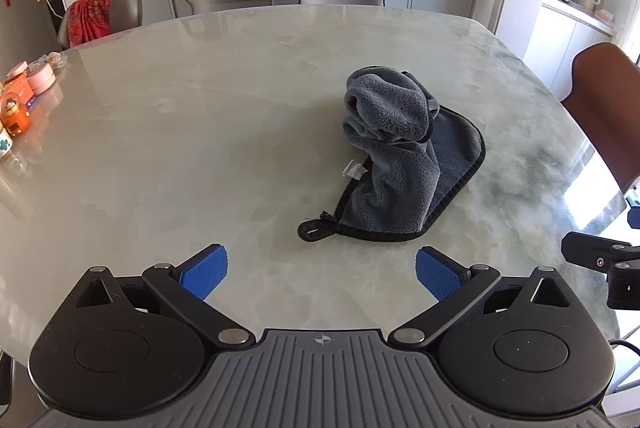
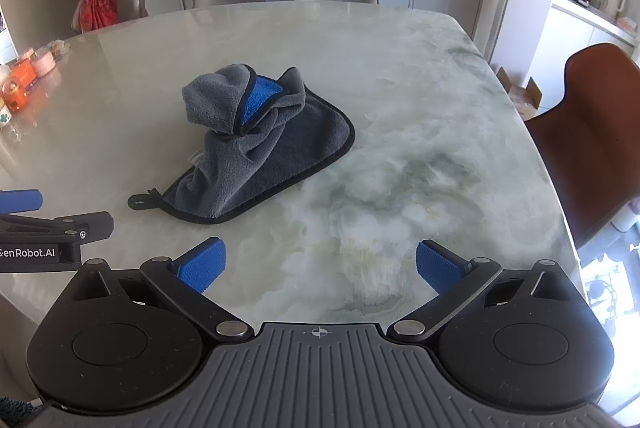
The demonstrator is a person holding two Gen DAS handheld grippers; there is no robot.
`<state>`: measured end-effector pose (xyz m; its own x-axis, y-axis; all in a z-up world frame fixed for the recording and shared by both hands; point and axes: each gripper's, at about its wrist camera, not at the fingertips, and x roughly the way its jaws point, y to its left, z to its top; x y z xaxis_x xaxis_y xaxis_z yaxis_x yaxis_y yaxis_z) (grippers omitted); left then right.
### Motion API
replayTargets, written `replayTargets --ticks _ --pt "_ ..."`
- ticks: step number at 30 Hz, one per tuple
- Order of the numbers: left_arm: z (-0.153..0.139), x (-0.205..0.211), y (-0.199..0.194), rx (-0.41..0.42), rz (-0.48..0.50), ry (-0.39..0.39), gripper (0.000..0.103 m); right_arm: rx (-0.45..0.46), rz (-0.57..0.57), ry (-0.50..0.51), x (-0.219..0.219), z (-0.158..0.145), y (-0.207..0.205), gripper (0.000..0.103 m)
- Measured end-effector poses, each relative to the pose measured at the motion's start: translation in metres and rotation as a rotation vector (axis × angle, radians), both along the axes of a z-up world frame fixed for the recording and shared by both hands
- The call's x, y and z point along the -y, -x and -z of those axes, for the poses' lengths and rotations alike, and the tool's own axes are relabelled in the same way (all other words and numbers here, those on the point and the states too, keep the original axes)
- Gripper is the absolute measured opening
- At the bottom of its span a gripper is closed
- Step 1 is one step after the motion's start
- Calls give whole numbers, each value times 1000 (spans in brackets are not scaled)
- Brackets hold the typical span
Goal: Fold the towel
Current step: 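Move both grippers toward the crumpled grey towel on the table, then lower the left gripper to the towel edge near the loop and close it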
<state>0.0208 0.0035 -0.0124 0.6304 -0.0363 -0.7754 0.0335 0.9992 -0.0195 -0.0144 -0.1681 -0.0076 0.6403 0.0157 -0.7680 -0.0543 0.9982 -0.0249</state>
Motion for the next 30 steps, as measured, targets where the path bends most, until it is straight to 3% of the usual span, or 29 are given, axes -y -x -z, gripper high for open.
replayTargets --ticks 14,30 --pt "4 -1 -33 -36 -9 38 102 4 72 -30 26 2 -23 103" --pt "4 3 -75 -48 -9 19 102 62 0 -8 27 -3 -69 102"
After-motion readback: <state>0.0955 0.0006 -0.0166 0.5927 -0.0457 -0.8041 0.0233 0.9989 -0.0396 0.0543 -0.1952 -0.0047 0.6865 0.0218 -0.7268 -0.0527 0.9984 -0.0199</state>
